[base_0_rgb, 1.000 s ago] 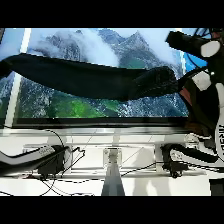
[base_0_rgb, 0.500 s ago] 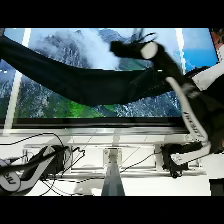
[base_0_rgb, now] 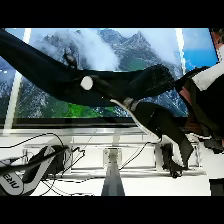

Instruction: Fold the clothes and pants, and hang the long-sleeved shirts on hangers.

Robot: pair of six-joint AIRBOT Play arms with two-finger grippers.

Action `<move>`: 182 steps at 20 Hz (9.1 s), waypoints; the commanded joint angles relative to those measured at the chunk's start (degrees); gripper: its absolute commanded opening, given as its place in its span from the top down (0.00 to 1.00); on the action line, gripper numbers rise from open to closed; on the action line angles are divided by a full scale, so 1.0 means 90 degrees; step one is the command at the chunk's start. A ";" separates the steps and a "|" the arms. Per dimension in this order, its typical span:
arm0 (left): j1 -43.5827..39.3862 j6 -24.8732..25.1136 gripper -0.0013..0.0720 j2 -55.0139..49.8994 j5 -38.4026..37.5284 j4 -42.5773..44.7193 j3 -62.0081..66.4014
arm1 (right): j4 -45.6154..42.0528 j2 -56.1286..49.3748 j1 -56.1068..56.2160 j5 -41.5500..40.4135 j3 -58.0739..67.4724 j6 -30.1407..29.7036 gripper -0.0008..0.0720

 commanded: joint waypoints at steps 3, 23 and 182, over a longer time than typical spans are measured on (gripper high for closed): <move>-0.0522 -0.0024 0.96 -0.0342 -0.0476 -0.0061 -0.0012 | -0.0714 -0.0063 -0.0211 0.0794 0.0299 0.0056 0.95; -0.3592 -0.1146 0.03 -0.1324 -0.0775 0.2436 -0.0010 | -0.1817 0.2127 -0.4991 0.4116 0.0282 -0.0374 0.82; -0.4041 -0.2268 0.96 -0.1066 -0.0289 0.5299 0.1304 | -0.3815 0.7677 -0.6773 0.2909 -0.4257 -0.2555 0.95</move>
